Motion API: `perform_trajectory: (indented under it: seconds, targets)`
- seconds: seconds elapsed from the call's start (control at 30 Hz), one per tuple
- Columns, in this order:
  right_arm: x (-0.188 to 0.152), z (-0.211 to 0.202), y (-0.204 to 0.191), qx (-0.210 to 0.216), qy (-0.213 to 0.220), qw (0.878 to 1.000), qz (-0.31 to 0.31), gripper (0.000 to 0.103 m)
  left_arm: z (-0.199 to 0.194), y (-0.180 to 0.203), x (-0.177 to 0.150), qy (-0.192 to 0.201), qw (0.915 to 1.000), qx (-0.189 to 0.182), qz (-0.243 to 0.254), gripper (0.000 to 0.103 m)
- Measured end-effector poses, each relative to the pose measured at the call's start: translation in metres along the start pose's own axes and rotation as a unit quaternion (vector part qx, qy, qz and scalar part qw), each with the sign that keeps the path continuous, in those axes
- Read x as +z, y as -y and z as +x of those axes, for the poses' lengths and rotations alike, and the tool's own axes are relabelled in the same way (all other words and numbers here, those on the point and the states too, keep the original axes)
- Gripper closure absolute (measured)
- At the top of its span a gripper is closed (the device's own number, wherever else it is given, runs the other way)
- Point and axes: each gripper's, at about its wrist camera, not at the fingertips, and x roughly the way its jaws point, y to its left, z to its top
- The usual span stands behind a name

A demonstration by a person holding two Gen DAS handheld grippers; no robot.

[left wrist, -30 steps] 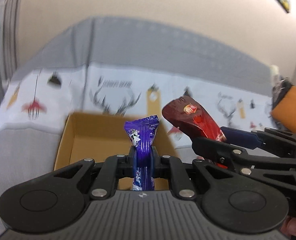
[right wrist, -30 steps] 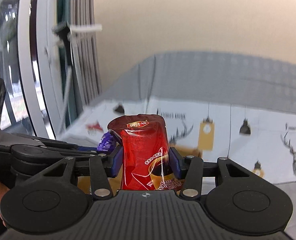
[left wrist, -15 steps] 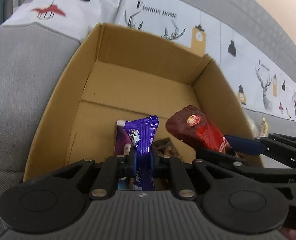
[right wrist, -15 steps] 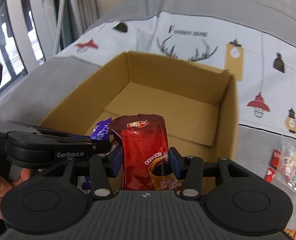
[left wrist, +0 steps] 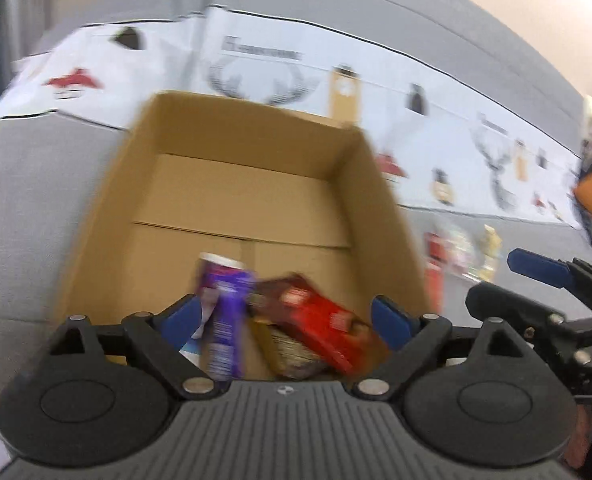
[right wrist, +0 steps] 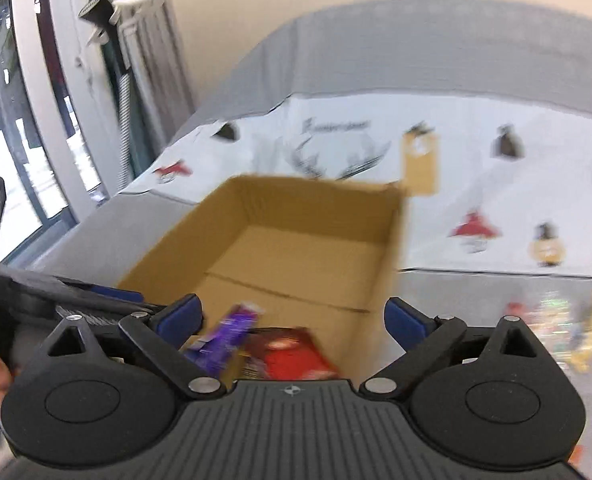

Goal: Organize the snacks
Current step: 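Carry both snacks into the cardboard box and open both tools, then grasp the red stick with the left tool while the right grasps the gold candy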

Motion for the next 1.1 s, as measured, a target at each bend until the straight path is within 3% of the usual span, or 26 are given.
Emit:
perform_trajectory:
  seconds: [0.13,0.27,0.43,0.5,0.53,0.63,0.87,0.97,1.0,1.03,1.07,1.1]
  targets:
    - [-0.033,-0.044,0.045,-0.062,0.002,0.998,-0.010,0.006,0.009,0.048,0.000,-0.021,0.9994,-0.024,0.016,0.009]
    - [-0.072,-0.071,0.088,-0.122,-0.015,0.992,-0.005,0.011,0.019,0.097,-0.001,-0.011,0.9983,-0.035,0.046,0.010]
    - [-0.108,-0.078,0.133,-0.150,-0.028,0.988,0.024,0.028,0.041,0.154,-0.005,-0.003,0.9938,-0.057,0.095,0.025]
    - [-0.119,-0.073,0.150,-0.154,-0.034,0.987,0.037,0.033,0.054,0.175,-0.009,0.005,0.9900,-0.054,0.130,0.031]
    - [-0.124,-0.069,0.158,-0.158,-0.037,0.986,0.044,0.038,0.061,0.183,-0.011,0.008,0.9881,-0.050,0.145,0.038]
    - [-0.133,-0.050,0.183,-0.166,-0.056,0.982,0.064,0.050,0.094,0.201,-0.015,-0.017,0.9858,-0.055,0.158,0.052]
    - [-0.149,0.001,0.216,-0.153,-0.100,0.980,0.076,0.048,0.184,0.224,-0.015,-0.060,0.9868,-0.021,0.149,0.053]
    - [-0.146,0.010,0.215,-0.158,-0.096,0.982,0.045,0.049,0.221,0.218,-0.013,-0.083,0.9886,0.005,0.126,0.054]
    - [-0.146,0.011,0.215,-0.159,-0.093,0.982,0.039,0.056,0.236,0.213,-0.013,-0.096,0.9889,0.007,0.114,0.059]
    - [-0.146,0.012,0.216,-0.158,-0.090,0.983,0.037,0.073,0.244,0.210,-0.013,-0.100,0.9892,0.006,0.108,0.065]
    - [-0.145,0.012,0.218,-0.154,-0.088,0.983,0.039,0.082,0.246,0.208,-0.011,-0.080,0.9908,0.004,0.109,0.079]
    - [-0.143,0.012,0.221,-0.153,-0.087,0.983,0.042,0.083,0.246,0.209,-0.010,-0.077,0.9898,0.004,0.120,0.081]
